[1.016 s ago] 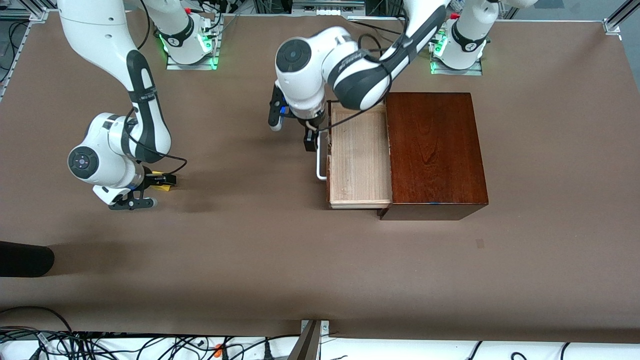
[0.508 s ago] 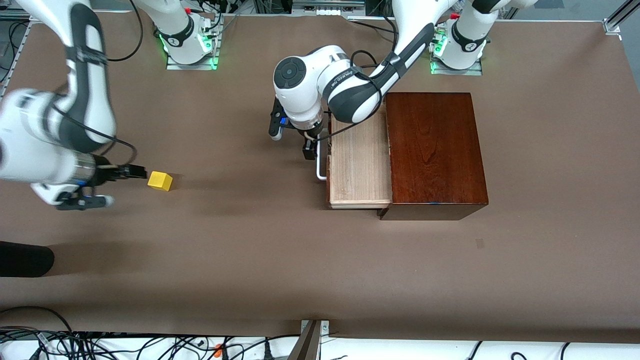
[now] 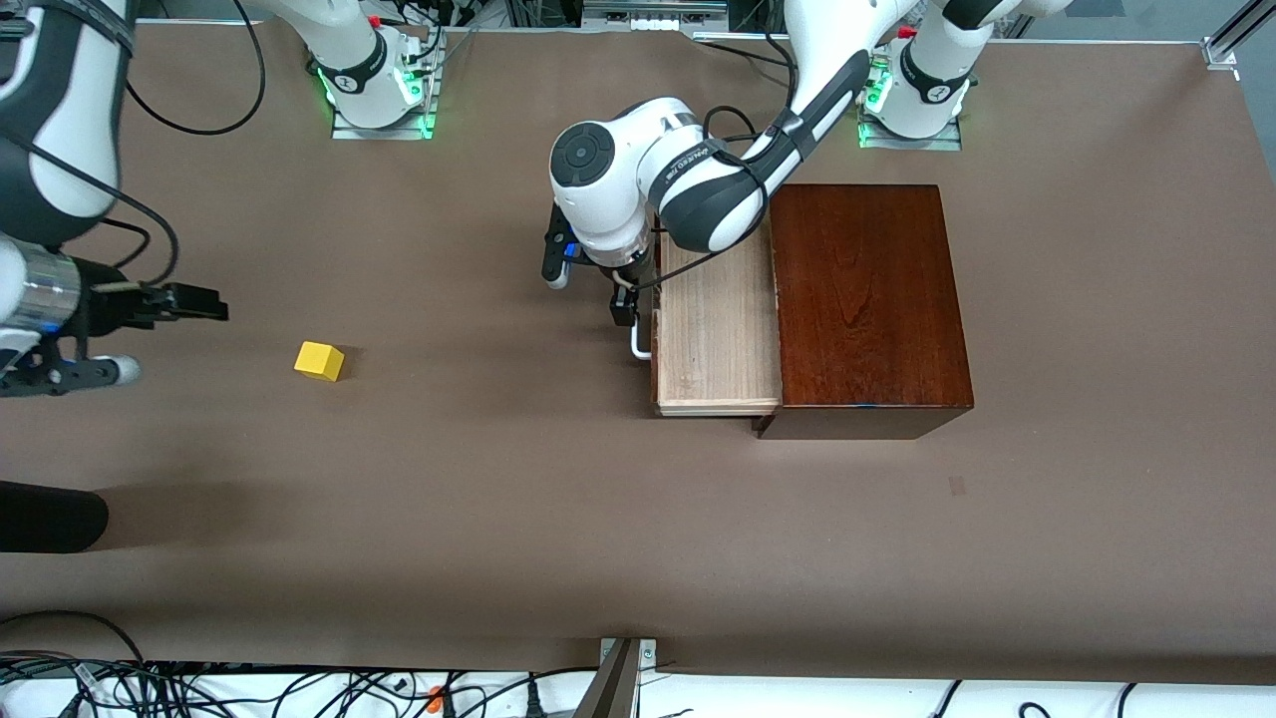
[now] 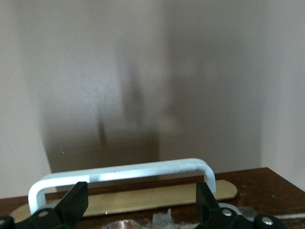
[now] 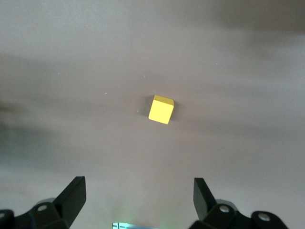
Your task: Open drawer, take yellow block, close drawer
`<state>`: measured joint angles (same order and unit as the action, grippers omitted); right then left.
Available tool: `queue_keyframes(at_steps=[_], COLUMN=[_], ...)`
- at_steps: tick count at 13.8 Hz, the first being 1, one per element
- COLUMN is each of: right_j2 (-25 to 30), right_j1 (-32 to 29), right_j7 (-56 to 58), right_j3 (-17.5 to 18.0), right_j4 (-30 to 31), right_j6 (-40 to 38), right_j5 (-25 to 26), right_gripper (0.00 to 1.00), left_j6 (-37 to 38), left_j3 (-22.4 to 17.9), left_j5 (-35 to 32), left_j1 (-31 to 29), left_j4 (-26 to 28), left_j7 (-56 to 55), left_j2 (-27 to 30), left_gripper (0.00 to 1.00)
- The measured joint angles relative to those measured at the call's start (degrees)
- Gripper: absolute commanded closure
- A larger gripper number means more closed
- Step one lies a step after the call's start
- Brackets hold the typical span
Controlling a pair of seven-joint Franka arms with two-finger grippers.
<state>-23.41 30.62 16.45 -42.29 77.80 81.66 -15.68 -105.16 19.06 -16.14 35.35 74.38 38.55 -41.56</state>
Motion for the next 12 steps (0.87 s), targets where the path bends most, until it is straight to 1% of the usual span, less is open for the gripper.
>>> queue_keyframes(at_steps=[2, 3, 4, 6, 9, 11, 12], right_j2=[1.8, 3.1, 4.6, 7.3, 9.6, 11.2, 12.7], right_j1=[-0.3, -1.1, -3.0, -9.4, -18.9, -25.2, -27.8], right_j7=[0.2, 0.2, 0.2, -0.6, -4.4, -5.5, -5.6], right_j3=[-0.1, 1.1, 4.1, 13.8, 27.3, 35.1, 37.7], right_j4=[-0.4, -0.5, -0.4, -0.3, 0.7, 3.1, 5.6], right_j6=[-1.0, -1.6, -2.1, -2.5, -2.0, 1.1, 3.7], right_j5=[2.2, 3.5, 5.8, 10.5, 14.0, 15.1, 15.2], right_gripper=[0.0, 0.0, 0.0, 0.0, 0.0, 0.0, 0.0], left_j6=[1.1, 1.7, 2.6, 4.3, 7.2, 8.5, 9.1], left_j3=[0.1, 0.3, 0.4, 0.4, 0.5, 0.5, 0.4], left_j5=[-1.2, -2.2, -3.0, -3.5, -4.9, -5.3, -5.5], left_j1=[0.1, 0.3, 0.5, 0.8, 0.8, 0.7, 0.7], left_j4=[-0.2, -0.3, -0.4, -0.8, -1.5, -1.7, -1.8], left_j7=[-0.6, -1.2, -1.6, -2.2, -2.4, -2.9, -3.1], left_j2=[0.0, 0.0, 0.0, 0.0, 0.0, 0.1, 0.1], left_gripper=[0.0, 0.0, 0.0, 0.0, 0.0, 0.0, 0.0])
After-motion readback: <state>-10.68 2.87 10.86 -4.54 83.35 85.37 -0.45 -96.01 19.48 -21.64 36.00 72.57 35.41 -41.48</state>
